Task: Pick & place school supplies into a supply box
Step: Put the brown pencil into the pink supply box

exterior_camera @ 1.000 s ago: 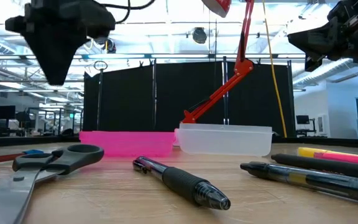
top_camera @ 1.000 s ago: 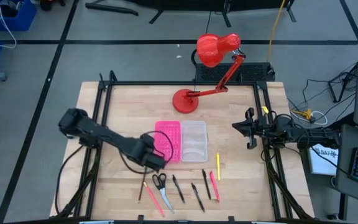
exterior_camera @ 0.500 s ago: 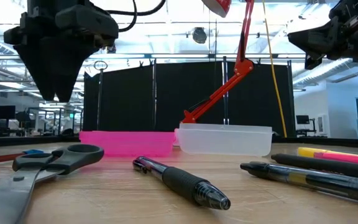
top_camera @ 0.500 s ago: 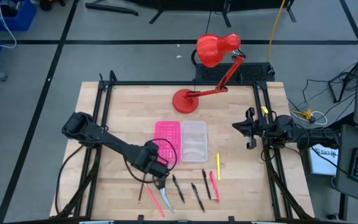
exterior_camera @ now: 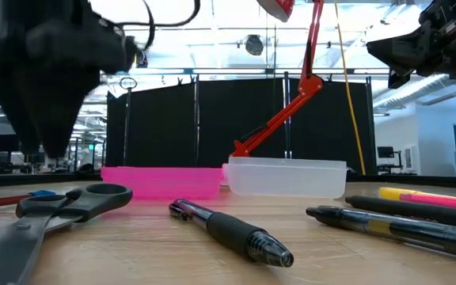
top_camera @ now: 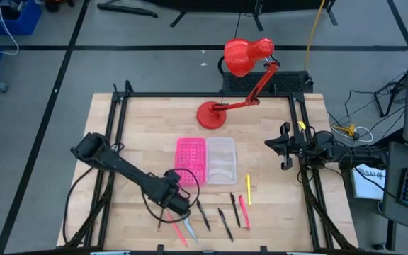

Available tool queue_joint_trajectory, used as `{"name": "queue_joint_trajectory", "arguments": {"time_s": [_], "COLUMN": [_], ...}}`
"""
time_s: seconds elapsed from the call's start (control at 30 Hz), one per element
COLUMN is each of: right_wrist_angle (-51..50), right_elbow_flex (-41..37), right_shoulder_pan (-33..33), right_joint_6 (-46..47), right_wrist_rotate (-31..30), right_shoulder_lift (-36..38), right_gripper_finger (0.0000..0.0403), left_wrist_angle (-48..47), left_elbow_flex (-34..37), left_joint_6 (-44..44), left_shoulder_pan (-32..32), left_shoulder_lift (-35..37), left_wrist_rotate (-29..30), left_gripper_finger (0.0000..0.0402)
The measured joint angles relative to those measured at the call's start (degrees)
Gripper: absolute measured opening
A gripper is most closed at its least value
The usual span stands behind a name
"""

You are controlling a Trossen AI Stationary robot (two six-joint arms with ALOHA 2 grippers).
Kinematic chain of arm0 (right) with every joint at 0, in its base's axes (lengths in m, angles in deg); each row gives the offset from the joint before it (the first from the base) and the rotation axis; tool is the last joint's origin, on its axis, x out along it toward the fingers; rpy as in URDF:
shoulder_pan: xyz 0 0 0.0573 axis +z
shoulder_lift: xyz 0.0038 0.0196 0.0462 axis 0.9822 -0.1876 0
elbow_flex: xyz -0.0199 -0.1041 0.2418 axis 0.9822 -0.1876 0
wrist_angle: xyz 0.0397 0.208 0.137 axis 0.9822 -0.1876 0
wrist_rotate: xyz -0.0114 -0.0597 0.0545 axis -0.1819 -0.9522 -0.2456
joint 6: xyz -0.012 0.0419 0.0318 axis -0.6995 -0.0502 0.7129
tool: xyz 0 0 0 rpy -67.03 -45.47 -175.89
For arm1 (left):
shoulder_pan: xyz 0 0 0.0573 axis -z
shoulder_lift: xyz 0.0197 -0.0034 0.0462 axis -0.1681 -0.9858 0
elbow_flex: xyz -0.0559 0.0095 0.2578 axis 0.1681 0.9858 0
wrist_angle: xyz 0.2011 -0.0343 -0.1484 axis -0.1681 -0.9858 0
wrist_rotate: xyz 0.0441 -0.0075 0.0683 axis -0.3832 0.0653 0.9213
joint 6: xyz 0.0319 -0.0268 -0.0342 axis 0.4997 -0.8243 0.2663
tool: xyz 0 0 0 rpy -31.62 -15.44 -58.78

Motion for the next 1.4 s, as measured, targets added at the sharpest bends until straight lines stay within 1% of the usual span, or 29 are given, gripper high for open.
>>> {"name": "queue_joint_trajectory", "arguments": {"time_s": [0.17, 0.27, 0.47, 0.6, 0.7, 0.87, 1.0, 1.1, 1.2, 1.4], "right_wrist_angle": [0.0, -0.1, 0.0, 0.0, -0.2, -0.9, -0.9, -0.9, -0.9, -0.9], "right_elbow_flex": [0.0, 0.0, 0.0, 0.0, 0.0, 0.0, 0.0, 0.0, 0.0, 0.0], "right_shoulder_pan": [0.0, 0.0, 0.0, 0.0, 0.0, 0.0, 0.0, 0.0, 0.0, 0.0], "right_joint_6": [0.0, 0.0, 0.0, 0.0, 0.0, 0.0, 0.0, 0.0, 0.0, 0.0], "right_wrist_rotate": [0.0, 0.0, 0.0, 0.0, 0.0, 0.0, 0.0, 0.0, 0.0, 0.0], "right_shoulder_lift": [-0.1, -0.1, -0.1, -0.1, -0.1, -0.1, -0.1, -0.1, -0.1, -0.1], "right_gripper_finger": [0.0000, 0.0000, 0.0000, 0.0000, 0.0000, 0.0000, 0.0000, 0.0000, 0.0000, 0.0000], "left_wrist_angle": [5.4, 8.9, 12.2, 14.7, 16.7, 17.3, 17.5, 17.3, 16.9, 16.6], "left_elbow_flex": [4.1, 7.0, 10.0, 10.3, 10.4, 10.4, 10.4, 10.4, 10.4, 10.6], "left_joint_6": [2.0, 2.0, 2.2, 1.9, 1.7, 2.6, 3.7, 5.7, 8.7, 19.1], "left_shoulder_pan": [-0.9, -1.6, -1.8, -1.8, -2.2, -2.2, -2.2, -2.2, -2.1, -2.6], "left_shoulder_lift": [-1.1, -1.1, -0.6, -0.7, -0.7, -0.8, -0.8, -0.9, -0.6, 0.4], "left_wrist_rotate": [-0.5, -1.8, -4.2, -5.0, -6.3, -7.0, -7.0, -6.8, -6.9, -8.4], "left_gripper_finger": [0.0275, 0.0262, 0.0233, 0.0213, 0.0188, 0.0145, 0.0127, 0.0123, 0.0129, 0.0168]}}
